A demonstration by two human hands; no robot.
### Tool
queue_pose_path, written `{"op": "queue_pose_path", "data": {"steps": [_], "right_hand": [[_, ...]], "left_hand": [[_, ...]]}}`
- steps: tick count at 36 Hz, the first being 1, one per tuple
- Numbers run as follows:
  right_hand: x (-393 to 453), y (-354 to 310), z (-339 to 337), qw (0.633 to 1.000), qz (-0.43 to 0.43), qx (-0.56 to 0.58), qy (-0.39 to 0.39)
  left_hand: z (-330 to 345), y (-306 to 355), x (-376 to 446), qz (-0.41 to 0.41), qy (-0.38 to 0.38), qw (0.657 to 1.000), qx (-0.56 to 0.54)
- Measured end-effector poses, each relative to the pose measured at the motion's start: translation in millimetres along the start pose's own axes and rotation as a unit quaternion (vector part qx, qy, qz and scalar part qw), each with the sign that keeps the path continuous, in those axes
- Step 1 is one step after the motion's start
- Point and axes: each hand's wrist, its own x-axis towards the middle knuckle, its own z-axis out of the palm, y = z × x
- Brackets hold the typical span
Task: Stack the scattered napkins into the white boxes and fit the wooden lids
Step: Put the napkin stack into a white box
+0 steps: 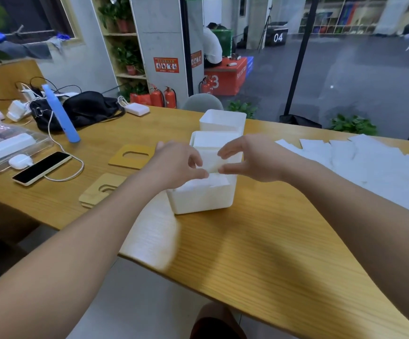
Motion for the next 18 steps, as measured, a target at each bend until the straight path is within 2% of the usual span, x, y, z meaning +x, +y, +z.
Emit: {"op": "queue_pose_path", "data": {"steps": [3,7,10,13,18], "right_hand": [[-19.4,6.9,-12.6,1.000,0.014,0.019,0.016],[-54.0,27.1,-18.4,0.996,0.039,0.061,0.053],[-81.5,47.9,-11.8,0.995,0.050,0.066,0.063],[-105.9,73.8,1.5,0.993,0.071,0.069,0.071],[-137.7,120.5,26.3,0.988,0.113,0.081,0.074]], "left_hand": [[2.6,20.9,-6.4,0.031,0.048,0.997,-0.060],[11.9,60.6,-15.0,0.082,0.064,0.986,-0.133],[25.9,95.5,-18.1,0.123,0.055,0.976,-0.171],[57.8,130.1,-18.0,0.143,0.046,0.976,-0.156],[121.9,169.7,-8.4,0.136,-0.010,0.975,-0.177]]}}
